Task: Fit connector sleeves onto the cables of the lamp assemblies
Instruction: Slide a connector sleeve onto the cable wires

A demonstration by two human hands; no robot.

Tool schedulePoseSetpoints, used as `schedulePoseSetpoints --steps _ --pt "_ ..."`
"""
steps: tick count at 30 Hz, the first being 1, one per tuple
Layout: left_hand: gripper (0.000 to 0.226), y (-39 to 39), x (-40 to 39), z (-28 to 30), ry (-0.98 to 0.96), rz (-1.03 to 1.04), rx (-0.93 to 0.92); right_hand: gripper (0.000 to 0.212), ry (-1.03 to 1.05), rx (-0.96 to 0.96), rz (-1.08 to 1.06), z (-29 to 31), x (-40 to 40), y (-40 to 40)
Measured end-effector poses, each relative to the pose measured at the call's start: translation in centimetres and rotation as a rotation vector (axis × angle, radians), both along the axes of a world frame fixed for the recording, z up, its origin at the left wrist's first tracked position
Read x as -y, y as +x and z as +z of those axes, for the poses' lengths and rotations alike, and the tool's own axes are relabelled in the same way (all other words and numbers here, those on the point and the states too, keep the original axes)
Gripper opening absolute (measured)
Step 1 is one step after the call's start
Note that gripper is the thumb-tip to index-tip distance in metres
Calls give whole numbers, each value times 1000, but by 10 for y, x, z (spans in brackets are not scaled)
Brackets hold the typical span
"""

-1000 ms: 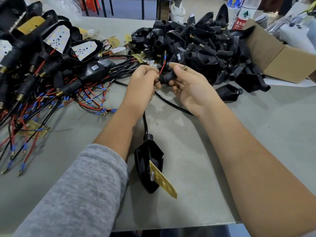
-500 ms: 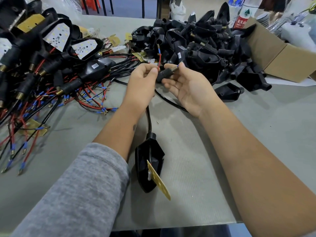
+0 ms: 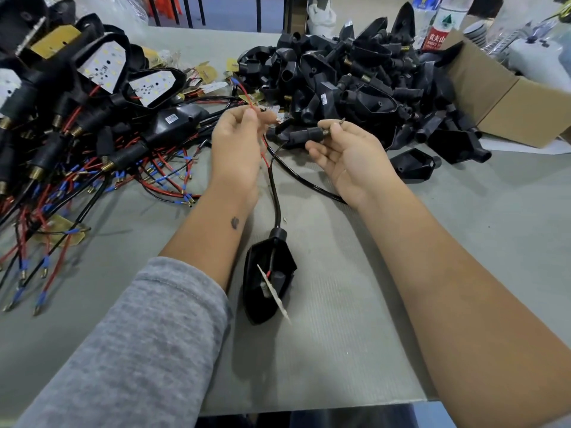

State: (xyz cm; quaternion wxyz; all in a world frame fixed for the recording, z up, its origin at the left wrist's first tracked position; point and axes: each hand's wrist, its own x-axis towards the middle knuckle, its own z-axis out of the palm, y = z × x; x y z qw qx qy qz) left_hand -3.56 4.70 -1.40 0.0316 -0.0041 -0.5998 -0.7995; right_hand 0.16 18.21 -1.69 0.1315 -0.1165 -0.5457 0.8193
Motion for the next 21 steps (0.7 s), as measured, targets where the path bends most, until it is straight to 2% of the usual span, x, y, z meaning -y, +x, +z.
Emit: schedulePoseSetpoints --steps 2,4,12,17,21 --pt "21 1 3 3 171 -22 54 28 -16 9 -24 0 -2 0" --pt "21 2 7 4 252 -10 46 28 -20 20 -41 0 -3 -1" --pt "24 0 6 -1 -35 102 -84 31 -78 45 -72 0 -5 -1" --pt "22 -2 4 -4 -87 10 -98 32 -120 61 -83 0 -6 -1" --pt "31 1 4 -10 -465 -28 -212 32 -111 43 -77 2 -4 1"
